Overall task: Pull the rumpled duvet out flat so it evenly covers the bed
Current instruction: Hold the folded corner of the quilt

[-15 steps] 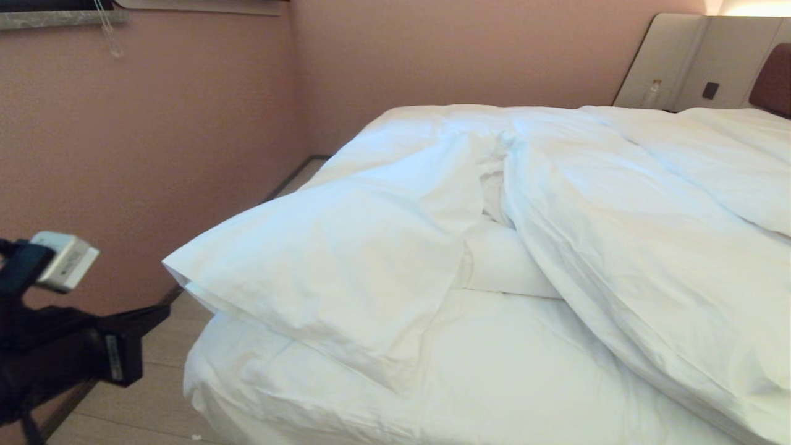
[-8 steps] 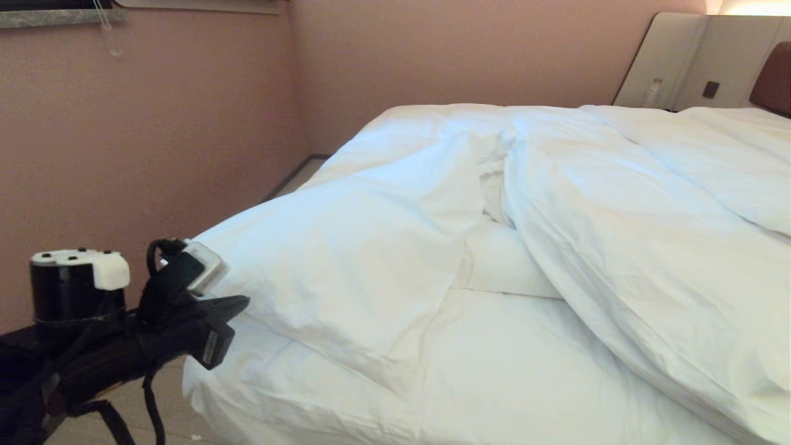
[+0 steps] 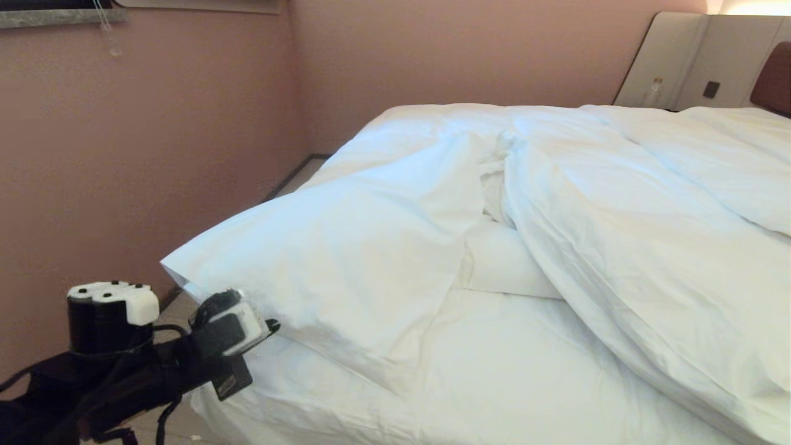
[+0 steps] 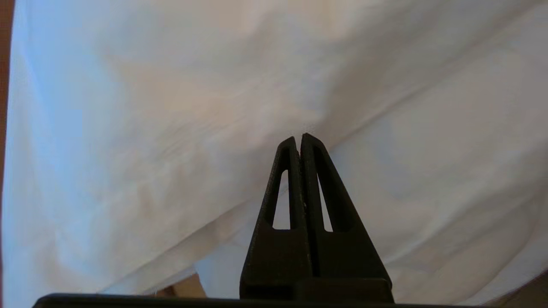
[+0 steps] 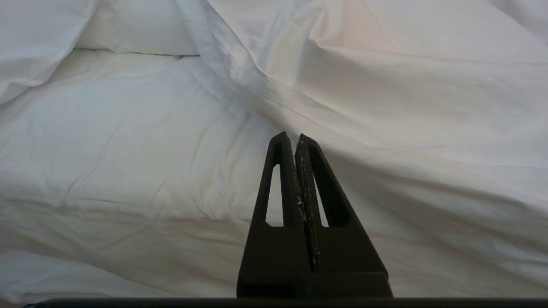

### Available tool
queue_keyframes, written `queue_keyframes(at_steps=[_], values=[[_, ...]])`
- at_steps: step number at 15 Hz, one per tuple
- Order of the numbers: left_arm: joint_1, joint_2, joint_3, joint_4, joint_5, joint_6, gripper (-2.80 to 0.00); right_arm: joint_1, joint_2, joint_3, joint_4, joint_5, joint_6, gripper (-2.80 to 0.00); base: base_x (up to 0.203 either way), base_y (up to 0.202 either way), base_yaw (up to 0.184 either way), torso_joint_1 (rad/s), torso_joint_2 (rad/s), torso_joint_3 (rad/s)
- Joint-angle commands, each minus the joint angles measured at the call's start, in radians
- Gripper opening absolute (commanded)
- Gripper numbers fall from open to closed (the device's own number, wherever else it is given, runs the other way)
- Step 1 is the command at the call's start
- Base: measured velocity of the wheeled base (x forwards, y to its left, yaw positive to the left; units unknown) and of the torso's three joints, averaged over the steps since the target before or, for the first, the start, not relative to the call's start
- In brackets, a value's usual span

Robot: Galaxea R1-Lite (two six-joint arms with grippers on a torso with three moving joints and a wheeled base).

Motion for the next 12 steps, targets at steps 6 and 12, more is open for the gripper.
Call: queue_keyframes(at_steps=[6,12], values=[[-0.189,-0.121,0.122,-0.007,-0.003,0.108,-2.8,0.0,0.0,0.0,-0.001,0.001,0.0,-2.8,0.0,0.0,0.0,0.0,0.0,0.0],[-0.203,0.025,0.149,-0.013,0.001,0.218,-2.8,0.0,0.0,0.0,-0.001,0.001,0.0,-2.8,0.0,0.0,0.0,0.0,0.0,0.0]])
